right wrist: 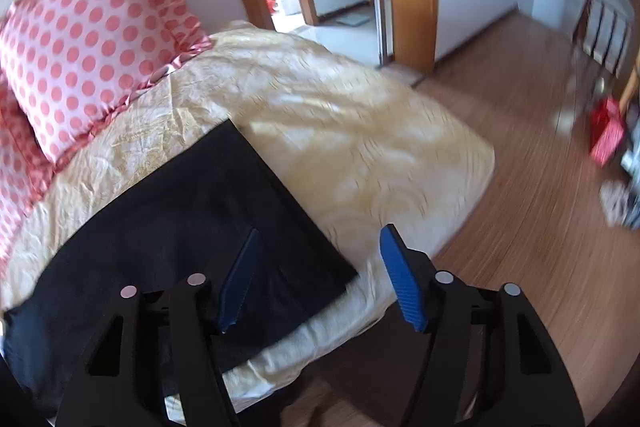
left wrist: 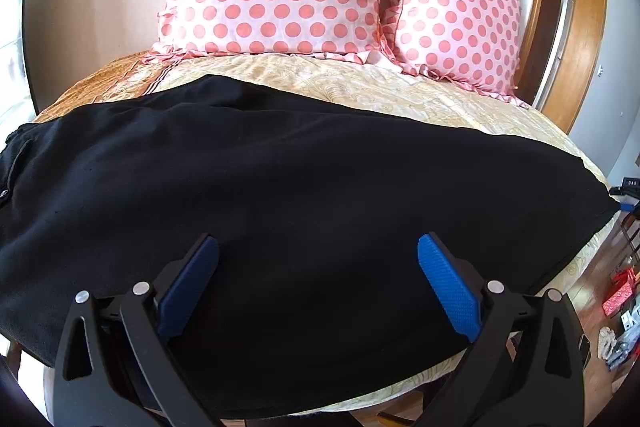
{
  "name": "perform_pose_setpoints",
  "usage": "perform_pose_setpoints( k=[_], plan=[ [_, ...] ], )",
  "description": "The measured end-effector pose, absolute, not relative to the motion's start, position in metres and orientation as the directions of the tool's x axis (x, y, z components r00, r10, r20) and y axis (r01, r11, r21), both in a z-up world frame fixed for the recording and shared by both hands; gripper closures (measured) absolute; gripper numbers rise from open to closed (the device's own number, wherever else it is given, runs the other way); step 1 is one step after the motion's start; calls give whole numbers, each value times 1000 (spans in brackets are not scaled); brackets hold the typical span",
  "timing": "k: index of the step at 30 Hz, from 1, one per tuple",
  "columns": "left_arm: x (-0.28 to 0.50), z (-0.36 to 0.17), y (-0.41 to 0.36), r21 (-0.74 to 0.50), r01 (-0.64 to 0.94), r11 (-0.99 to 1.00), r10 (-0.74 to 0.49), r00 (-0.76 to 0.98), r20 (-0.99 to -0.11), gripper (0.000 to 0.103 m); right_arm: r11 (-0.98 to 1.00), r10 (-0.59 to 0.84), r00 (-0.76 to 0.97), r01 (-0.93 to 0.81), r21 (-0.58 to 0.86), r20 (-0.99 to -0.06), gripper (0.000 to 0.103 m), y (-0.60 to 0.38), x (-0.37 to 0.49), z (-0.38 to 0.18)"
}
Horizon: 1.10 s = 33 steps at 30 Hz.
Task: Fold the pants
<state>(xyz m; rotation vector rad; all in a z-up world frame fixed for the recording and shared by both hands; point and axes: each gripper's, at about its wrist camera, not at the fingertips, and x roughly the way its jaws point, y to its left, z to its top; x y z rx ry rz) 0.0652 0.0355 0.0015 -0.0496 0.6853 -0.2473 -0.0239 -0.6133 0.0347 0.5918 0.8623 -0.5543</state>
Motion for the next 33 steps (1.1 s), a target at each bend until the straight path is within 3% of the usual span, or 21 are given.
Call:
perform_pose_setpoints(
  k=[4,6,15,18,19,22,28,33],
  plan=[
    [62,2,37,-135,222,966,-257,744,-617,3,677,-186,567,666,313,-802,46,-610,-35,33],
    [61,2,38,-141,223,965,-262,745,-613,3,654,-108,624,631,418,-774,52,-609,-36,31],
    [58,1,38,-146,226,963,-268,748,-607,3,543,24,730,564,622,-683,54,-604,-49,21],
    [58,1,38,-145,225,963,-267,747,-609,3,500,83,758,530,685,-646,60,-597,-49,16],
    [58,2,39,-147,225,963,-268,746,-609,3,503,72,762,530,683,-644,63,-595,-47,16],
    [56,2,41,-156,224,962,-272,744,-611,3,556,-14,720,582,594,-693,90,-592,-41,18],
    [54,7,55,-165,182,969,-245,757,-605,3,760,-148,723,520,390,-675,93,-553,-18,54],
    [57,12,72,-193,133,972,-223,773,-593,3,880,-79,812,329,343,-578,94,-499,9,99]
  ],
)
